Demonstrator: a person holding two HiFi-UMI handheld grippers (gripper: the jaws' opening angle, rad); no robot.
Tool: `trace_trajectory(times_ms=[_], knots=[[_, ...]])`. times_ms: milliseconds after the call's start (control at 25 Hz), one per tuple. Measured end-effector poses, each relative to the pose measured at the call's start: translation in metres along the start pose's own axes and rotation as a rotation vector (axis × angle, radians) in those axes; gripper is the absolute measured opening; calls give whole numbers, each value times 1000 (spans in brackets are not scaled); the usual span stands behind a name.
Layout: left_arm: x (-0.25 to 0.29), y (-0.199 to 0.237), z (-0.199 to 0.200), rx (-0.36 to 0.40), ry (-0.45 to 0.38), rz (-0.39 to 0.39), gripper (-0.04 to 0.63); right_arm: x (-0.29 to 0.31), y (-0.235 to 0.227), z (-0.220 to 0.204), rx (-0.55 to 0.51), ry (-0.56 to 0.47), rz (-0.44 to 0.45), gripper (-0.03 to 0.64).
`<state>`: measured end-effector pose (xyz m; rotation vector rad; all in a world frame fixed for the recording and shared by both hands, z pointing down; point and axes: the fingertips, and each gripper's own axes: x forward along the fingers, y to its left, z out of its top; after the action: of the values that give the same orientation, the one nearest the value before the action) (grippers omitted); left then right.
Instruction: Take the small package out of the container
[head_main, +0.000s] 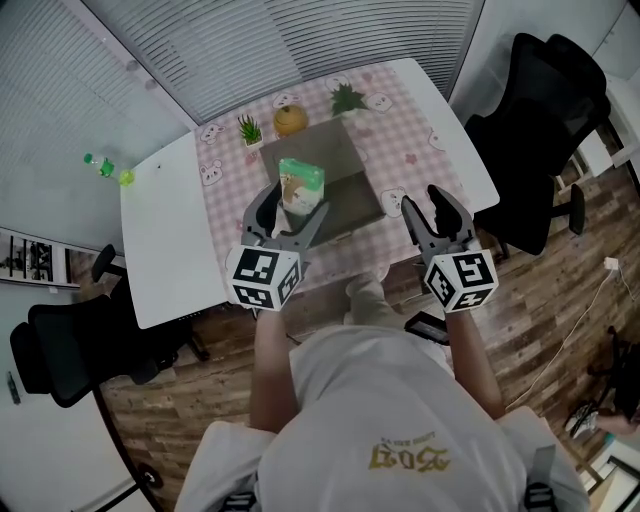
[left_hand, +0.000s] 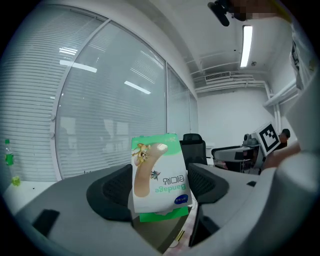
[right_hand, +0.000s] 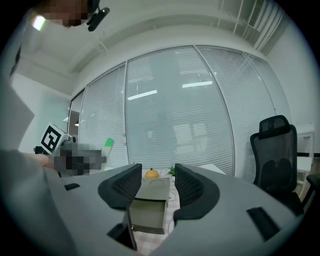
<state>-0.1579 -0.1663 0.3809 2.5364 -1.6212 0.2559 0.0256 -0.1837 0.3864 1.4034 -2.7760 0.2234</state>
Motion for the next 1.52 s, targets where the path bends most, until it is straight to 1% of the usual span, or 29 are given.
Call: trace_trajectory(times_ms=[160,320,400,440,480,520,560,760,1120,1520], knots=[[-5,-4,-6,-14,-3,0,356,-6,1,2,-36,-1,-10,214],[-7,-6,-7,-27,-10,-6,356,-8,0,-2,-97,31,-43,182],[-9,-7,-7,-32,-14,-9,356,-11,-1,-2,-99,32,-58,164],[-10,-7,-7,-35,-16,-9,356,-12,-2,0,-95,23,-68,141],[-10,-7,-7,-38,-18,-9,356,-14,-3,3,-92,10,-78,101],[-11,-6,-8,-40,-19,-10,356,-16,-4,5,-89,-2,-82,46],[-11,-6,-8,-42,-20,-11,356,-17,-4,7,-86,-9,-82,14],[-11,-4,-10,-51,-20,-14,356,-15,-6,7,-82,-3,-94,12],[-8,-2,-12,-65,-21,-28,356,-11,2,5,-88,14,-75,12],[-1,-5,-18,-85,-22,-37,356,-15,-4,-1,-92,35,-78,12]])
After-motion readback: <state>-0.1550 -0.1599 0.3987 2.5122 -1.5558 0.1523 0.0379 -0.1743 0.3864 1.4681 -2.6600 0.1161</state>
